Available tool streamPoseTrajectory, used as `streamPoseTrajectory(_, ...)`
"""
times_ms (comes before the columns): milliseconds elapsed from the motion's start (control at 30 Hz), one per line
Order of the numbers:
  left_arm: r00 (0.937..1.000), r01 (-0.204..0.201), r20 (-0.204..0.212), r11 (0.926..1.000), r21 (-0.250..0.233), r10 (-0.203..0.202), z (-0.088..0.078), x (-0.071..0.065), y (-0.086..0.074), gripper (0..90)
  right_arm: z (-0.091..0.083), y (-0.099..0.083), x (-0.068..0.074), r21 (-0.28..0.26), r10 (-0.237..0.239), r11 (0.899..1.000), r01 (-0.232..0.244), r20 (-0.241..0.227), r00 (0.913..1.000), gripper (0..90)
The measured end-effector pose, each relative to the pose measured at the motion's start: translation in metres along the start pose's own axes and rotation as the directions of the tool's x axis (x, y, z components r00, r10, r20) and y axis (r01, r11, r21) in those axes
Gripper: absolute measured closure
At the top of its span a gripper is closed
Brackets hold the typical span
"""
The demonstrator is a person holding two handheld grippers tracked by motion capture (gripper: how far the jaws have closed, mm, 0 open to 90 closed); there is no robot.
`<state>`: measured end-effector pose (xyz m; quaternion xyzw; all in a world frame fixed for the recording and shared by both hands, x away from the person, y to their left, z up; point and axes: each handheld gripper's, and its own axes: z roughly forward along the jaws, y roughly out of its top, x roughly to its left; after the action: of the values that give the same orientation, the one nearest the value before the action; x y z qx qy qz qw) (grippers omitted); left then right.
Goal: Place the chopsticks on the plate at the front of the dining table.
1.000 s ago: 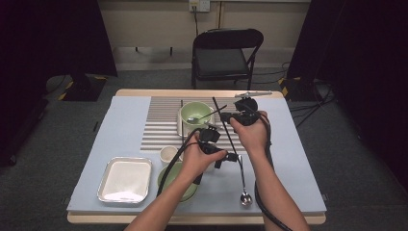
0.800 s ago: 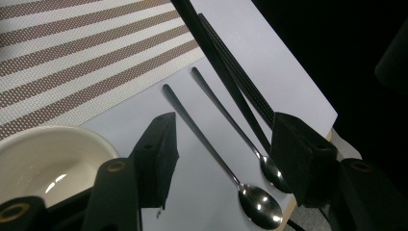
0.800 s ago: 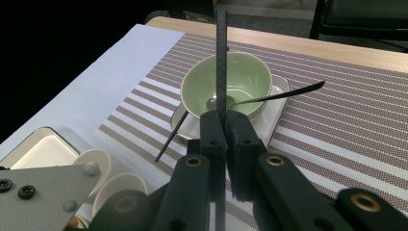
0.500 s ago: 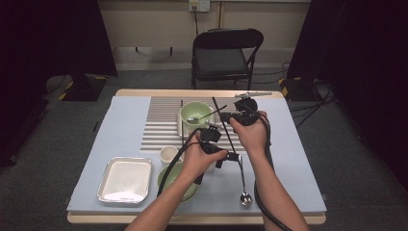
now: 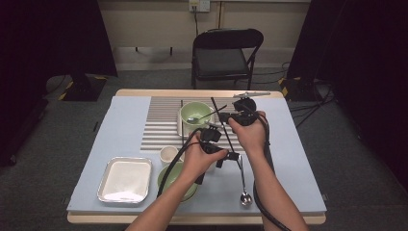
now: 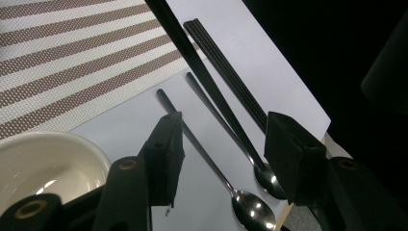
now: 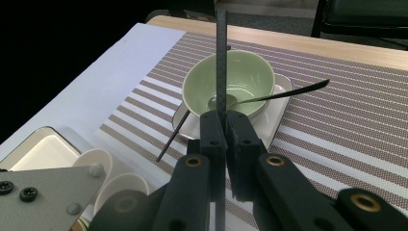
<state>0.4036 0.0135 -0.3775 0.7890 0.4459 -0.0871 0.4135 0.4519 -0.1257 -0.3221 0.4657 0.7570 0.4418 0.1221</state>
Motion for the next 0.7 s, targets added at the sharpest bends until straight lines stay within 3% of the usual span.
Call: streamPoseTrajectory(700, 0.9997, 0.025, 0.002, 0.9996, -0.011, -0.025, 0.005, 0.0012, -0.0023, 54.3, 0.0023, -0.0001, 0.0034, 0.003, 0.001, 1.0, -0.001, -0.003, 1.0, 86.1)
